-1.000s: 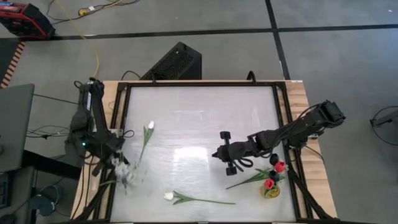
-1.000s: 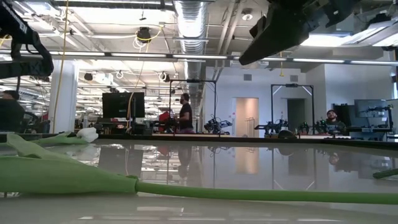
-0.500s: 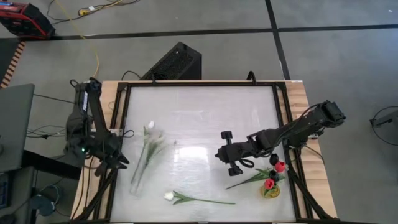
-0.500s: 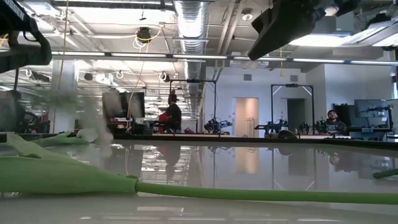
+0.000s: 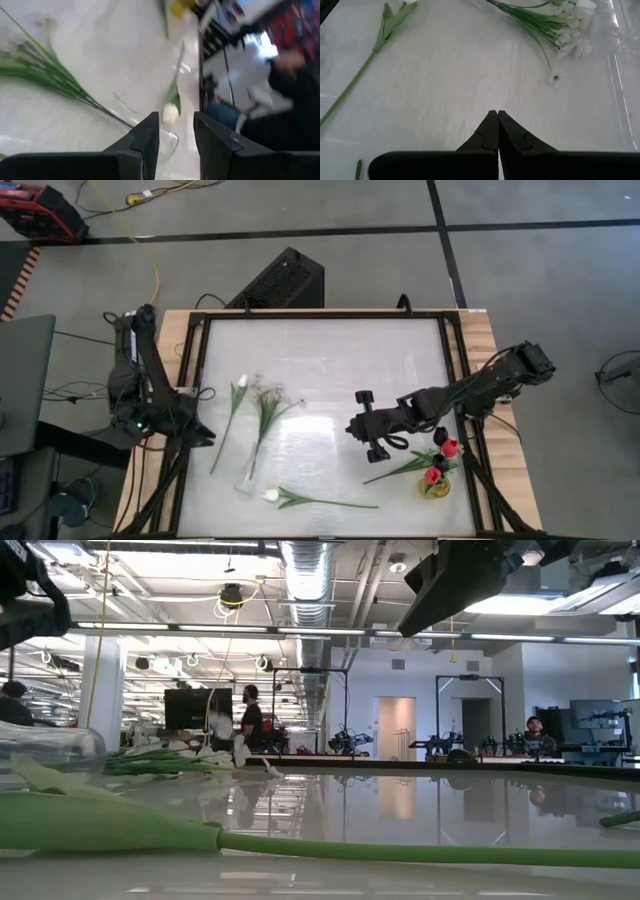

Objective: Sort flowers into vase by color
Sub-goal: Adjust the transparent vase

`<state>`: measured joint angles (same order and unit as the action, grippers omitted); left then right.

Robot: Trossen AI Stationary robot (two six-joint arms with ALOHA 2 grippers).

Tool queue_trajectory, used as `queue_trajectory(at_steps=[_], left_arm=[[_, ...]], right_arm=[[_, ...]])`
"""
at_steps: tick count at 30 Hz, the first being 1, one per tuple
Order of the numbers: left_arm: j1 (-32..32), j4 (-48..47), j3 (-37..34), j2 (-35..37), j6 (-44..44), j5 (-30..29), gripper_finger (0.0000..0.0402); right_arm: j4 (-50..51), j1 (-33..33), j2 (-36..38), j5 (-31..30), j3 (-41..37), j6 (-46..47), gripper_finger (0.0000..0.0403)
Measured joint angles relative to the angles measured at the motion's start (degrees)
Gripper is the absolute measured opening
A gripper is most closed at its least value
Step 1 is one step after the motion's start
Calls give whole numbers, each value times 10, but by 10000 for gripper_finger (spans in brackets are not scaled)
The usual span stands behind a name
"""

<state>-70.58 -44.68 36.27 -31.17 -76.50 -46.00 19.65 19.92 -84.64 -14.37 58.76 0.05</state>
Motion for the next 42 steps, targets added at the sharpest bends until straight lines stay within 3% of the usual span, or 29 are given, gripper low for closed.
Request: queue_trajectory(at_steps=[3, 5, 10, 13, 17, 25, 33, 42], left_arm=[[48, 40, 0, -2, -14, 0, 109], [84, 94, 0, -11, 29, 18, 109], [194, 277, 0, -78, 210, 131, 109], [265, 303, 20, -139, 232, 214, 109], [346, 236, 103, -239, 233, 275, 109], [428, -108, 317, -413, 130, 274, 109], [430, -152, 337, -516, 32, 380, 121], [433, -180, 337, -590, -14, 448, 213]], right_arm=[[0, 0, 0, 0, 0, 1, 25], [0, 0, 0, 0, 0, 1, 25], [-1, -2, 0, 0, 0, 0, 25], [-4, -2, 0, 0, 0, 0, 25], [-6, -1, 0, 0, 0, 1, 25], [0, 0, 0, 10, 0, 10, 25], [8, 0, 0, 24, 0, -52, 25], [53, 5, 0, 56, 0, -62, 25]])
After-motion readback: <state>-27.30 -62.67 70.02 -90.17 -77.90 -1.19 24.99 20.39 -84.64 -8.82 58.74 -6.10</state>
